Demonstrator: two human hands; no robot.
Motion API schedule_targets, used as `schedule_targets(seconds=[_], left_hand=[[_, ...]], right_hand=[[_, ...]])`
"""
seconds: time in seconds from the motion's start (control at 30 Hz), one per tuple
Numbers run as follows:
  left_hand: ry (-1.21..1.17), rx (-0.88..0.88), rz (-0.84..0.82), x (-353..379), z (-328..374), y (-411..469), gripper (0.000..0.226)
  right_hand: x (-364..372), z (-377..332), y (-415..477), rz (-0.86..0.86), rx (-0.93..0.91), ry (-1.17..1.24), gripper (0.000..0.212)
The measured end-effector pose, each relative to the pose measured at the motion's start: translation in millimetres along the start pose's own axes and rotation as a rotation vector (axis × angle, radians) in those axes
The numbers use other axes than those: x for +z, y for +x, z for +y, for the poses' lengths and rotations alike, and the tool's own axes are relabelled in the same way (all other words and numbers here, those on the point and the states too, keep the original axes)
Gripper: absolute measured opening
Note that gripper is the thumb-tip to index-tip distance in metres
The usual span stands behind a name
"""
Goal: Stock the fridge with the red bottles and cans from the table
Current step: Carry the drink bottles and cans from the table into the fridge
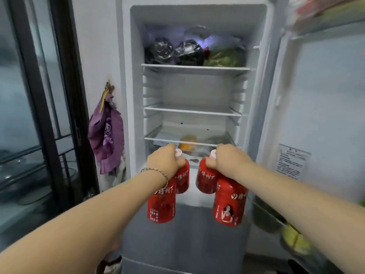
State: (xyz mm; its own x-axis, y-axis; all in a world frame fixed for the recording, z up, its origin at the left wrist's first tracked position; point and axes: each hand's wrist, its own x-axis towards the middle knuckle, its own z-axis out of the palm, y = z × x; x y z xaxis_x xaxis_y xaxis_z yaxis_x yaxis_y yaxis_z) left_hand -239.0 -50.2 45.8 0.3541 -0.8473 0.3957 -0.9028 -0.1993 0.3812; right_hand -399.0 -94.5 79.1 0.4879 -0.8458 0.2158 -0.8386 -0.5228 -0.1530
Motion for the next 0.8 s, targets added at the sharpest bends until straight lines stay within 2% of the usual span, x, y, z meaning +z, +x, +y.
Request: schedule_targets(seconds=[0.23,0.37,0.43,0.53,0.63,0.73,0.8], left_hand=[[-0.025,0.15,0.182,-24.8,-21.6,168.4,0.028],[-0.063,0.164,0.257,-52.3,-6.8,240.1,0.03],[-0.076,0.156,0.284,-62.4,1.8,274.4,0.035],[-0.084,0.162,0.28,-66.2,13.1,317.3,0.035],[-0.06,0.15,0.193,-55.2,17.4,343.0,0.035],[-0.012,0.134,0.125,-37.5,24.0,364.6,0.036],[-0.023,0.124,0.117,-28.0,26.8,373.6,0.032]], right_hand=[[-34.9,-26.4,149.9,0.188,0.079,0.069,0.038],[-66.4,-28.8,202.6,0.313,0.074,0.029,0.029],[-81.6,-25.8,231.1,0.359,0.083,0.006,0.035],[-96.8,-15.3,271.8,0.407,0.109,0.006,0.037],[-97.0,-8.3,299.9,0.348,0.131,-0.018,0.035],[-91.4,3.1,328.9,0.296,0.147,-0.018,0.022],[-89.0,9.5,342.3,0.29,0.16,-0.009,0.026]])
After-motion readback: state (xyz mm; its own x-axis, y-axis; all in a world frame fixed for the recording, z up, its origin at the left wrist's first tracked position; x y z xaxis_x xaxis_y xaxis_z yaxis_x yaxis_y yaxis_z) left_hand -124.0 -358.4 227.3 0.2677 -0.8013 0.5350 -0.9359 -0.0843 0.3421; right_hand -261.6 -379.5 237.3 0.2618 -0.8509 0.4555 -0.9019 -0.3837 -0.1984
